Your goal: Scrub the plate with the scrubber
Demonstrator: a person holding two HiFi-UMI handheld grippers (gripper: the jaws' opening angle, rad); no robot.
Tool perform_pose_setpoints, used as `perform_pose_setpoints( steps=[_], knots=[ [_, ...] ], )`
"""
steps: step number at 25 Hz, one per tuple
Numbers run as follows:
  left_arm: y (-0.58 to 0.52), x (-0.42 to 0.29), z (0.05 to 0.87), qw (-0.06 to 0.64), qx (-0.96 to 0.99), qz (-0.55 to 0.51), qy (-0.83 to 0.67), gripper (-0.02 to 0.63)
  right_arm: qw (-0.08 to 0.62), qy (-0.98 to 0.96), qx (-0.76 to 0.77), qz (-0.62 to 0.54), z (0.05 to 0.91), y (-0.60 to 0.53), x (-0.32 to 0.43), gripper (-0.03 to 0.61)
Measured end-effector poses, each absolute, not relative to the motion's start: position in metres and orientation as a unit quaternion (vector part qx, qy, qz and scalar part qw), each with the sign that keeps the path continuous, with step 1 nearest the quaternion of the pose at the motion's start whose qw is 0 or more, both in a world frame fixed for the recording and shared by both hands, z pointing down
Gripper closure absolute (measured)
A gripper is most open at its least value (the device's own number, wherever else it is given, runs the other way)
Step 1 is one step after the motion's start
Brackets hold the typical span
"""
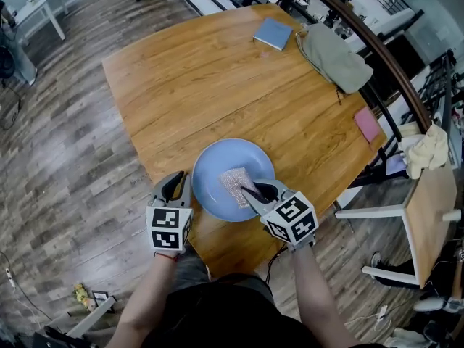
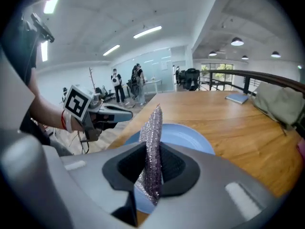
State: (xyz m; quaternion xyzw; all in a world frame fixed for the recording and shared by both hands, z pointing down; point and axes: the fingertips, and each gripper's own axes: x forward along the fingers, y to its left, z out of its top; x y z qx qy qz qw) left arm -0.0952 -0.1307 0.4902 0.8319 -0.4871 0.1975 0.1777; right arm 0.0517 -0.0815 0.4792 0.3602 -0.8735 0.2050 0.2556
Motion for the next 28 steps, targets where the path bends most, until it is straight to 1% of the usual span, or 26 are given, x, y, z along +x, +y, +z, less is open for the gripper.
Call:
perform_pose_setpoints(
  steps=[1, 4, 6, 11, 18, 22, 25, 28],
  knots=[
    [-0.130, -0.098, 0.483, 0.176, 0.829, 0.185, -0.497, 0.613, 0.229, -0.874, 0.379, 0.200, 0.468, -0.084, 0.059, 0.503],
    [-0.128, -0.103, 0.456, 0.169, 0.829, 0.142, -0.513, 0.617, 0.157, -0.872, 0.430, 0.175, 0.429, -0.092, 0.083, 0.503],
    [-0.126, -0.102, 0.436, 0.156, 0.834, 0.112, -0.518, 0.617, 0.130, -0.867, 0.455, 0.157, 0.408, -0.094, 0.100, 0.503],
    [-0.118, -0.094, 0.398, 0.126, 0.838, 0.070, -0.526, 0.617, 0.097, -0.858, 0.494, 0.104, 0.372, -0.096, 0.125, 0.503],
    [-0.104, -0.085, 0.353, 0.105, 0.839, 0.025, -0.533, 0.617, 0.060, -0.851, 0.521, 0.027, 0.320, -0.089, 0.133, 0.502],
    [-0.099, -0.081, 0.327, 0.093, 0.838, -0.005, -0.538, 0.617, 0.023, -0.845, 0.534, -0.018, 0.290, -0.082, 0.141, 0.502],
    [-0.096, -0.080, 0.309, 0.084, 0.840, -0.010, -0.536, 0.617, 0.004, -0.838, 0.543, -0.053, 0.269, -0.073, 0.143, 0.502],
    [-0.095, -0.084, 0.294, 0.071, 0.841, -0.010, -0.537, 0.617, -0.004, -0.834, 0.548, -0.061, 0.257, -0.070, 0.141, 0.502]
  ],
)
